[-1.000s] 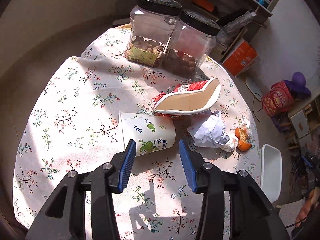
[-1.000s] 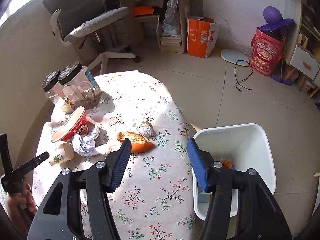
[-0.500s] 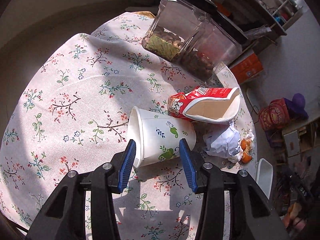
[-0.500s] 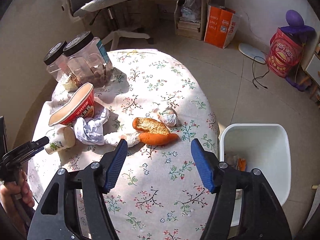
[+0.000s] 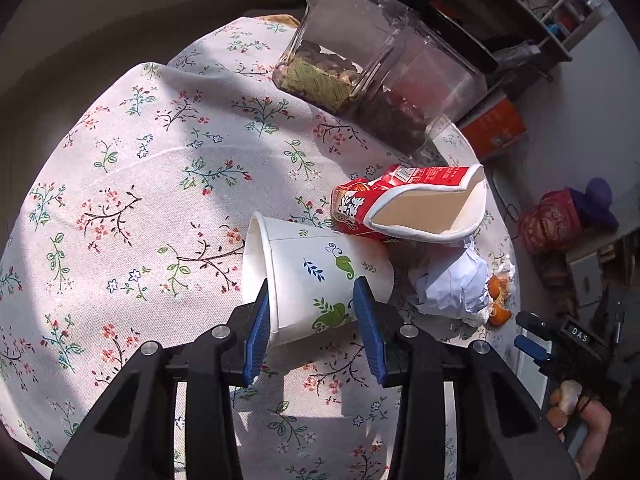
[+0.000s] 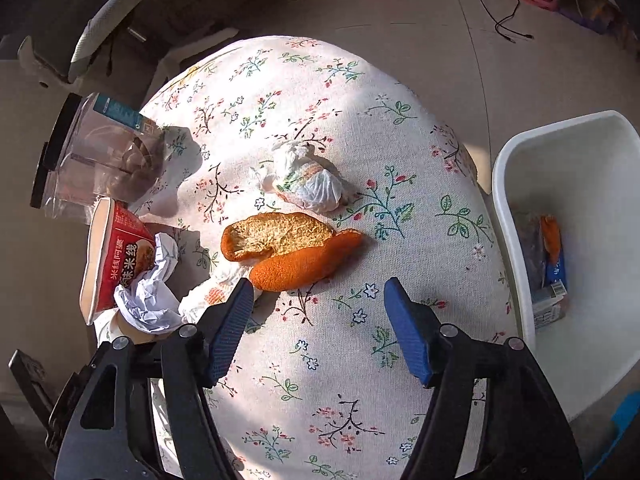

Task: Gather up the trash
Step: 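Grasp the paper cup with the left tool while the right reaches the bread crust, then carry the paper cup and bread crust over the white bin and open both tools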

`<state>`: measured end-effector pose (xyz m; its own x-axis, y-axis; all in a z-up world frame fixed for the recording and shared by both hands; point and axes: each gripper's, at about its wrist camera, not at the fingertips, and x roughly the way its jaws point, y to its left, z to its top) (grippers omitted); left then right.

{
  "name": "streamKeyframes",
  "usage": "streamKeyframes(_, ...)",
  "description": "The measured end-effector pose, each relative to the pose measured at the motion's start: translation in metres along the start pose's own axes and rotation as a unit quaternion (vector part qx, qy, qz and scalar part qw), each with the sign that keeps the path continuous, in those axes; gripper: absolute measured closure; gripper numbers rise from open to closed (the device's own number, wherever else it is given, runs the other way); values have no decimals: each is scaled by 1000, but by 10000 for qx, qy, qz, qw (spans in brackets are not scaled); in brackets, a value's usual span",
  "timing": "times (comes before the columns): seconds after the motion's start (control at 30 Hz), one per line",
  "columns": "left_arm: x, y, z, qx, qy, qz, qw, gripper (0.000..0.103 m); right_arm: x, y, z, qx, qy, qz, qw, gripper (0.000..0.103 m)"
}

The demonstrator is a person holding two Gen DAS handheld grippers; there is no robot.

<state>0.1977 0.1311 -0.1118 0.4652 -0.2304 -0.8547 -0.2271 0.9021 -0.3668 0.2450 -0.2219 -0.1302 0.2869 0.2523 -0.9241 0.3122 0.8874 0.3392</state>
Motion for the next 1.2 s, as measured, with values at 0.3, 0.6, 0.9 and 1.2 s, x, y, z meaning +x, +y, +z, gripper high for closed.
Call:
streamKeyframes(0.3,-3,-2,1,46,-118,-112,9999,74,18,-14,7,725,-104,279,9969,47)
streamKeyframes(0.6,-18,-22,-3,417,-158,-278,9986,96,8,-13,8,612,-152,379,9973,90)
streamKeyframes(0.9,-36,-32,-10,433,-154,-373,9982,100,-32,-3,2,241,-383,396,9982,94)
streamKeyframes(1.2,-62,-68,-19,595,-309,-759,9949,100,-73,-10,-6,21,-739,330,9967,94)
